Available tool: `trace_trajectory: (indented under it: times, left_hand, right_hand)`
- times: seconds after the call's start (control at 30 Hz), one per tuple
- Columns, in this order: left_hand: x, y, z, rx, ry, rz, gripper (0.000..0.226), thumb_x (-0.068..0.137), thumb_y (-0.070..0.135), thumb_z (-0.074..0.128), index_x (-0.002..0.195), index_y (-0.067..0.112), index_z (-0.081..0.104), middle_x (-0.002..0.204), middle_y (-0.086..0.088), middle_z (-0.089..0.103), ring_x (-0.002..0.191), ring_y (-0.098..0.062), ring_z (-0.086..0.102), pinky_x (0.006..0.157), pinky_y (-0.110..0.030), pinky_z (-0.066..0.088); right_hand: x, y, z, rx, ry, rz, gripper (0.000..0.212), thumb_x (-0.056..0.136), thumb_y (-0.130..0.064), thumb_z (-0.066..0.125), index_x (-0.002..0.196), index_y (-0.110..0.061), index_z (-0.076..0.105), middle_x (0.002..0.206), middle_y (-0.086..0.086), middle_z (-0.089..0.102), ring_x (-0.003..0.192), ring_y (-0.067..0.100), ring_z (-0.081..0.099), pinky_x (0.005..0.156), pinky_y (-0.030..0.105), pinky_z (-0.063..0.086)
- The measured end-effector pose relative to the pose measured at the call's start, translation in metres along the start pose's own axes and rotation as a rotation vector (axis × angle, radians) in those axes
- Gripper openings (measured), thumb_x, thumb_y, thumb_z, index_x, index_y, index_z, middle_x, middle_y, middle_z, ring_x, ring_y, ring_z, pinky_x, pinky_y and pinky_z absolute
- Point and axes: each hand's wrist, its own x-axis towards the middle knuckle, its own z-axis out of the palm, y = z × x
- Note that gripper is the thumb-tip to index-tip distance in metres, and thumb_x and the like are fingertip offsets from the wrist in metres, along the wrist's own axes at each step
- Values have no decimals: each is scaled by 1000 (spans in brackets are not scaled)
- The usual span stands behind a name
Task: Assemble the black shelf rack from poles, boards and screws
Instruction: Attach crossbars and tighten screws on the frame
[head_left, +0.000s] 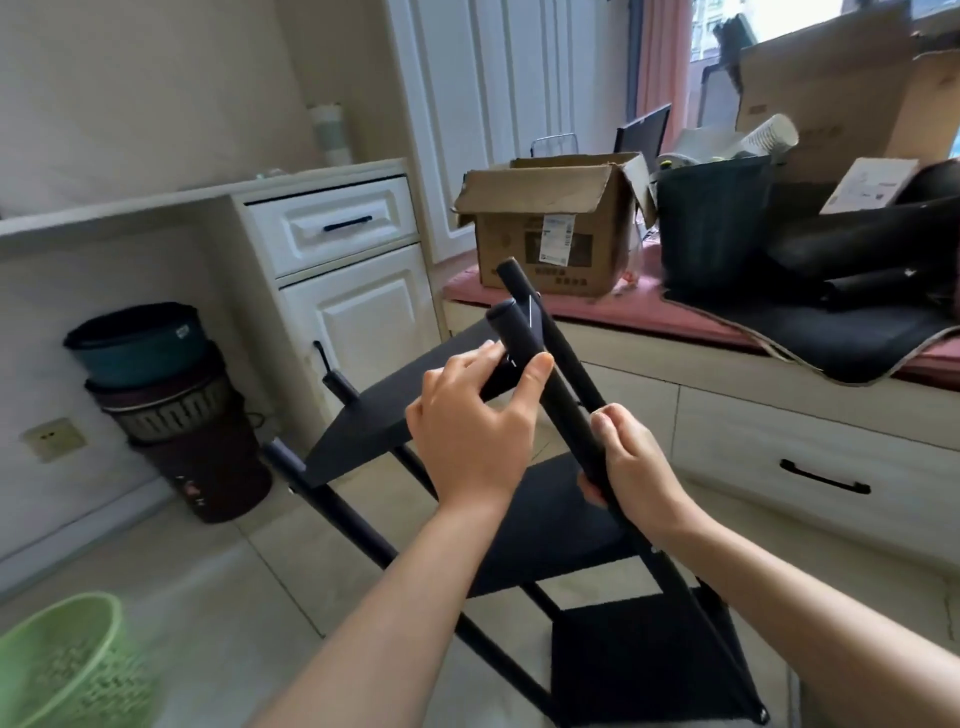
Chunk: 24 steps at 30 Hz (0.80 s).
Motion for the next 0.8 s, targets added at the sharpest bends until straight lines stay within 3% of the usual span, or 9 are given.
trace_trajectory:
  times: [0.17, 0.33, 0.43, 0.53, 0.6, 0.73, 0.8]
  left_hand:
    - [7, -22, -22, -104, 101, -138, 41, 85, 60, 66, 113, 30, 74, 109, 20, 68, 109, -1, 49, 110, -43, 35]
    - [6, -50, -40, -231, 127, -247, 54, 74, 71, 61, 105, 29, 75, 105, 18, 67, 114, -7, 55, 110, -45, 38]
    - [4, -69, -49, -321, 62, -311, 36, 76, 68, 67, 89, 36, 76, 99, 12, 71, 106, -12, 63, 103, -42, 45]
    - [0, -91, -63, -447, -37, -395, 8, 78, 55, 78, 79, 47, 75, 89, 12, 74, 91, -2, 67, 82, -15, 47]
    - [-7, -109, -68, -496, -119, -438, 7, 76, 49, 80, 77, 43, 78, 79, 15, 74, 83, 7, 67, 72, -6, 46]
    - [-33, -144, -71, -553, -241, -615, 28, 59, 58, 78, 77, 37, 79, 78, 13, 75, 76, 4, 68, 78, -23, 42]
    - [-49, -160, -67, -569, -291, -686, 27, 56, 56, 78, 75, 37, 79, 79, 10, 76, 76, 0, 70, 77, -24, 43]
  right_hand:
    - [9, -5, 29, -84, -40, -24, 26, 107, -21, 32, 92, -2, 42, 67, 16, 47, 39, 13, 46, 39, 26, 36]
    - [12, -2, 57, -107, -53, -51, 29, 107, -25, 33, 83, -12, 44, 71, 11, 46, 53, 19, 47, 40, 18, 39]
    - [11, 1, 66, -123, -63, -67, 29, 107, -25, 34, 82, -13, 44, 68, 8, 45, 53, 18, 49, 39, 17, 39]
    - [8, 8, 70, -145, -68, -59, 28, 106, -28, 36, 84, -13, 46, 62, 7, 46, 47, 20, 52, 39, 22, 41]
    - [5, 18, 70, -201, -72, -73, 27, 105, -30, 36, 83, -18, 46, 54, 8, 51, 39, 18, 51, 38, 25, 40]
    - [-2, 46, 68, -305, -123, -68, 28, 104, -33, 37, 79, -23, 41, 48, 8, 53, 33, 18, 47, 37, 27, 37]
    - [-6, 61, 66, -370, -131, -68, 29, 104, -33, 38, 77, -23, 41, 46, 7, 53, 33, 18, 48, 37, 24, 37]
